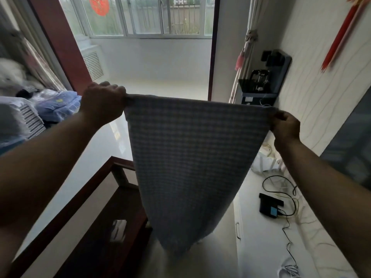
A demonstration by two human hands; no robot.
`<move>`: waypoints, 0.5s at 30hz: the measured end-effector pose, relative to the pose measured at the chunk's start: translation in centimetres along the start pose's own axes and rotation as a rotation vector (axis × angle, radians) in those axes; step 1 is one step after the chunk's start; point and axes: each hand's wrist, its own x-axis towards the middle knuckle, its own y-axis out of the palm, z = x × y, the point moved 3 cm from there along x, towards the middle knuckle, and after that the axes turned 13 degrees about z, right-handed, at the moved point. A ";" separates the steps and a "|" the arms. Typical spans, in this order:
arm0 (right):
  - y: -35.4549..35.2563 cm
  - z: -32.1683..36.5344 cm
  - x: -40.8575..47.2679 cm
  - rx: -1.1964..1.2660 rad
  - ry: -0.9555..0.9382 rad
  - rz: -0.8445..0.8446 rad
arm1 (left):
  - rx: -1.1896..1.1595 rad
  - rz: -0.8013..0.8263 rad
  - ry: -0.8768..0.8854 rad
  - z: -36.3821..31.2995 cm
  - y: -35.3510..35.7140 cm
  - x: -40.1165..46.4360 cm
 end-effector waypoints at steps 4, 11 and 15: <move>1.6 3.2 0.7 -0.090 -0.026 0.105 | -0.597 0.305 -0.207 2.9 2.6 0.6; 2.6 4.8 -0.2 -0.106 0.145 0.318 | -1.209 0.761 -0.293 5.4 6.8 -2.6; 2.8 5.8 0.3 -0.095 0.246 0.378 | -1.317 0.866 -0.297 7.4 6.8 -1.3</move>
